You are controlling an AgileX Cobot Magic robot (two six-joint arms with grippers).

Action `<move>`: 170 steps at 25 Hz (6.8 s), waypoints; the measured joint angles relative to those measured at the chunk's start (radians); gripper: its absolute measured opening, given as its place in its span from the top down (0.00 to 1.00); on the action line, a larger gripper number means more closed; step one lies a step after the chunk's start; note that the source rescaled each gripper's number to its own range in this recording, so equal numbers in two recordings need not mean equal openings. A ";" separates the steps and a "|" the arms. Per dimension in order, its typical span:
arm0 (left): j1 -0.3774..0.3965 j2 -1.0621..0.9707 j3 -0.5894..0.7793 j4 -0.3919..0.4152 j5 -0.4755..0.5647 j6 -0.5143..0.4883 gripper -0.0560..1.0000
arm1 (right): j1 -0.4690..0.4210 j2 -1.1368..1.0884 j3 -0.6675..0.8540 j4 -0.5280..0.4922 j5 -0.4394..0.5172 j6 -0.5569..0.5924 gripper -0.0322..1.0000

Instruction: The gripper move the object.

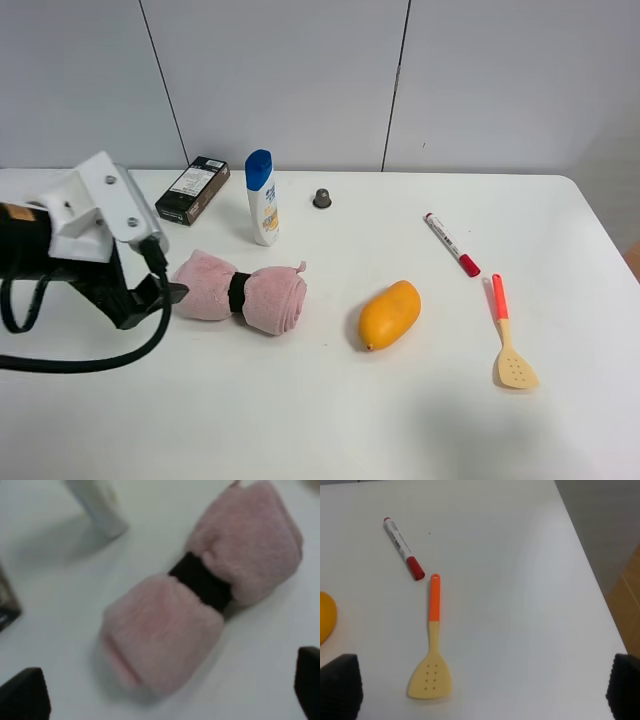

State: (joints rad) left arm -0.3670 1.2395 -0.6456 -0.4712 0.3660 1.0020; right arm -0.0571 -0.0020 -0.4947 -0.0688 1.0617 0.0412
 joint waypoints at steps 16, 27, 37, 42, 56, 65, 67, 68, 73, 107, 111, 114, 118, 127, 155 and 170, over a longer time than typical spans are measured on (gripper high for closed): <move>-0.089 0.492 -0.297 0.043 0.113 0.228 0.00 | 0.000 0.000 0.000 0.000 0.000 0.005 0.00; -0.104 0.650 -0.324 0.044 0.064 0.383 0.00 | 0.000 0.000 0.000 0.000 0.000 0.006 0.00; -0.104 0.746 -0.436 -0.024 0.124 0.351 0.00 | 0.000 0.000 0.000 0.000 0.000 0.006 0.00; -0.104 0.754 -0.437 -0.030 0.158 0.349 0.54 | 0.000 0.000 0.000 0.000 0.000 0.006 0.00; -0.132 0.583 -0.439 -0.028 0.256 0.112 0.93 | 0.000 0.000 0.000 0.000 0.000 0.006 0.00; -0.282 0.508 -0.535 -0.132 0.206 0.095 0.93 | 0.000 0.000 0.000 0.000 0.000 0.006 0.00; -0.306 0.544 -0.598 -0.146 0.199 0.077 0.93 | 0.000 0.000 0.000 0.000 0.000 0.006 0.00; -0.317 0.571 -0.635 -0.149 0.196 0.061 0.93 | 0.000 0.000 0.000 0.000 0.000 0.006 0.00; -0.353 0.721 -0.805 -0.149 0.204 0.023 0.93 | 0.000 0.000 0.000 0.000 0.000 0.006 0.00; -0.370 1.063 -1.157 -0.113 0.112 -0.165 0.01 | 0.000 0.000 0.000 0.000 0.000 0.006 0.00; -0.379 0.991 -1.157 -0.067 0.171 -0.172 0.01 | 0.000 0.000 0.000 0.000 0.000 0.006 0.00; -0.391 0.914 -1.154 -0.040 0.214 -0.178 0.01 | 0.000 0.000 0.000 0.000 0.000 0.006 0.00; -0.394 0.795 -1.123 0.047 0.256 -0.219 0.01 | 0.000 0.000 0.000 0.000 0.000 0.006 0.00; -0.302 0.412 -0.892 0.158 0.201 -0.279 0.01 | 0.000 0.000 0.000 0.000 0.000 0.006 0.00; 0.518 -1.056 0.063 0.079 0.573 -0.635 0.00 | 0.000 0.000 0.000 0.000 0.000 0.006 0.00; 0.411 -1.245 0.134 0.310 0.700 -0.742 0.00 | 0.000 0.000 0.000 0.000 0.000 0.006 0.00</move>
State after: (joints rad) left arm 0.0440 -0.0053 -0.5118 -0.1614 1.0662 0.2595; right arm -0.0571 -0.0020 -0.4947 -0.0688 1.0617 0.0477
